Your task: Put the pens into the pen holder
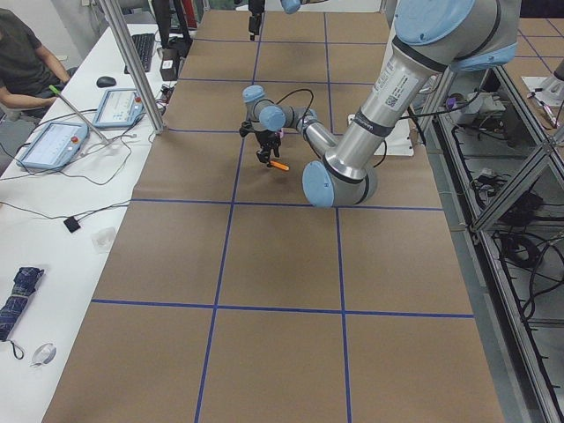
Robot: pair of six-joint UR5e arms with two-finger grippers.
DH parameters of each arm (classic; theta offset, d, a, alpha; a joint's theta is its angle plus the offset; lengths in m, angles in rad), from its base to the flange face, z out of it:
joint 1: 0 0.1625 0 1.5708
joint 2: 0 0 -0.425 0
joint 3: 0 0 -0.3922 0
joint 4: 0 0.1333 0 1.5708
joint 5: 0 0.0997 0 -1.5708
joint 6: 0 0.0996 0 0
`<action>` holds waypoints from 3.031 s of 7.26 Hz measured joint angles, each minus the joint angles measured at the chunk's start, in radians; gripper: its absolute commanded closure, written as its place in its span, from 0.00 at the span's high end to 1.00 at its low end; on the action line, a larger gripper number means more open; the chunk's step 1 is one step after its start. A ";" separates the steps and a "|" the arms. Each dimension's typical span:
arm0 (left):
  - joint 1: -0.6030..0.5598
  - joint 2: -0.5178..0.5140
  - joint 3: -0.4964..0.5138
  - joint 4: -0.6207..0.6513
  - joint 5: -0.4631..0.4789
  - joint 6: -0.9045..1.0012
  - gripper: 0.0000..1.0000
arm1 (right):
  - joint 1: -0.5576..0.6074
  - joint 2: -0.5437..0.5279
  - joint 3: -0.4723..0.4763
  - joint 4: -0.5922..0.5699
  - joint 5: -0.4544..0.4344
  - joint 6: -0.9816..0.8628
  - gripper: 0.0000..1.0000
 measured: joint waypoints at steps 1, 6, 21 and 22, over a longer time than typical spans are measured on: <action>0.000 -0.001 0.003 0.000 -0.001 0.000 0.33 | 0.001 0.000 0.001 0.000 0.001 0.000 0.99; -0.004 -0.021 0.016 0.001 -0.003 -0.007 0.00 | 0.009 -0.004 0.005 0.001 0.004 0.001 0.99; 0.154 -0.152 -0.261 -0.124 0.529 -0.124 0.82 | 0.029 -0.003 -0.003 0.003 -0.031 0.001 0.99; 0.154 -0.151 -0.255 -0.132 0.529 -0.123 0.82 | 0.029 -0.003 -0.003 0.003 -0.031 0.002 0.99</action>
